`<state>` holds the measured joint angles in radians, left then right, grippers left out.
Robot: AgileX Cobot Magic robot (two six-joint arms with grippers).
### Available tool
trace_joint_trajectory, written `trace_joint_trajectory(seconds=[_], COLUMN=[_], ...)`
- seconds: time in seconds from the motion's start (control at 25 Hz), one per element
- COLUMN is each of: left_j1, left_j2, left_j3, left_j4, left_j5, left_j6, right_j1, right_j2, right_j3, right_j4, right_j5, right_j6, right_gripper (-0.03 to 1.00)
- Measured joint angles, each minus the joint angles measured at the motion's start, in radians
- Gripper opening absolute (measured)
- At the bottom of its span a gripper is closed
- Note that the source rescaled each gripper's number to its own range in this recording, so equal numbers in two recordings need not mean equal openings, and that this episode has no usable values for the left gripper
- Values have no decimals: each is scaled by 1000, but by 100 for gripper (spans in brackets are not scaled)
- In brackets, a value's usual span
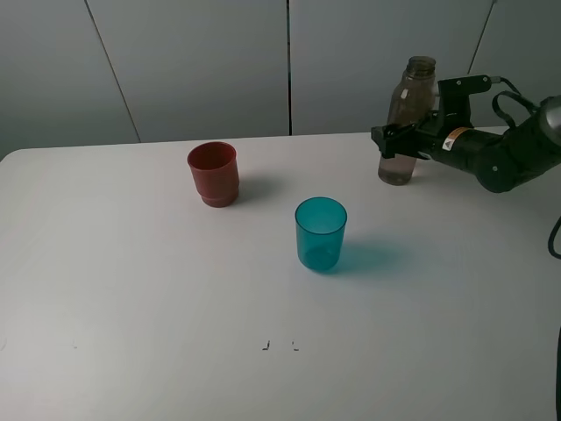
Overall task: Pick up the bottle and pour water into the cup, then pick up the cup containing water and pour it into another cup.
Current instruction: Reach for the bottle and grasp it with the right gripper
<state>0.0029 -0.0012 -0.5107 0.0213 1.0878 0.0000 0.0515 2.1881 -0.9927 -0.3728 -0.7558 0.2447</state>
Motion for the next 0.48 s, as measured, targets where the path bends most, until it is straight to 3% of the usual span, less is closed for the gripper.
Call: trace_joint_trajectory(seconds=[0.16, 0.2, 0.24, 0.28, 0.32, 0.36, 0.48], left_j1=[0, 0, 0, 0, 0, 0, 0], left_j2=[0, 0, 0, 0, 0, 0, 0], left_j3=[0, 0, 0, 0, 0, 0, 0], left_j4=[0, 0, 0, 0, 0, 0, 0], left_j5=[0, 0, 0, 0, 0, 0, 0], left_j6=[0, 0, 0, 0, 0, 0, 0], right_j1=[0, 0, 0, 0, 0, 0, -2], right_j2=[0, 0, 0, 0, 0, 0, 0], right_j3=[0, 0, 0, 0, 0, 0, 0], right_j4=[-2, -2, -2, -2, -2, -4, -4], right_j5=[2, 2, 4, 4, 4, 4, 4], right_j6=[0, 0, 0, 0, 0, 0, 0], right_gripper=[96, 84, 64, 42, 11, 0, 0])
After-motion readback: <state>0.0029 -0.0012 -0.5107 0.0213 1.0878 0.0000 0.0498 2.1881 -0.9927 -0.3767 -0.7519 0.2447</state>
